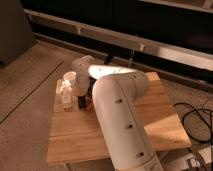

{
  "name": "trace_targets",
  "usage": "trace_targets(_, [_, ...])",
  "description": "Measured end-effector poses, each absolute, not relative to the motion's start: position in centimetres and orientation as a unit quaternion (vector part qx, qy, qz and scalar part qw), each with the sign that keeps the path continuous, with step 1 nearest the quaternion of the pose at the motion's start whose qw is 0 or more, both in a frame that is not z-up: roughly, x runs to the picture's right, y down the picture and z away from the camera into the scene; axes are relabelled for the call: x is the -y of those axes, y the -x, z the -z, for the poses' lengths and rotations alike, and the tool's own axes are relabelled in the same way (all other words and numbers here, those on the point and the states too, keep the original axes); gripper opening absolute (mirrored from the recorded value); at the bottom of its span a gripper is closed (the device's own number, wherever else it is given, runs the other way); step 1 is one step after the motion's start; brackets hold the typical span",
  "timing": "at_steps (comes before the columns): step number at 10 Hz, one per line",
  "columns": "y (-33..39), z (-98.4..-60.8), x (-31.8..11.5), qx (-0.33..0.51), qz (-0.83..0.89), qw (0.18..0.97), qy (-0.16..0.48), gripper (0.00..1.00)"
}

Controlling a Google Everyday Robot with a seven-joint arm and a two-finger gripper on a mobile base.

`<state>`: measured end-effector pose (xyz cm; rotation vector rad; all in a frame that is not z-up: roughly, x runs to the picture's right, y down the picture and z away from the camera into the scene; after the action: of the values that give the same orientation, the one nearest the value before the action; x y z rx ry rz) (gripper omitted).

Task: Push the eraser across the table

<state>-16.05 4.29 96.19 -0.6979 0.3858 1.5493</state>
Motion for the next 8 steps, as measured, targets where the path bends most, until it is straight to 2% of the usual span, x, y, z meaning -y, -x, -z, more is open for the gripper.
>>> trace_targets(4, [15.9, -95.6, -5.2, -0.181, -0.678, 0.645, 0.303, 0.0])
trace_targets(8, [16.4, -92.3, -4.3, -0.167, -0.689, 0.648, 0.28, 0.0])
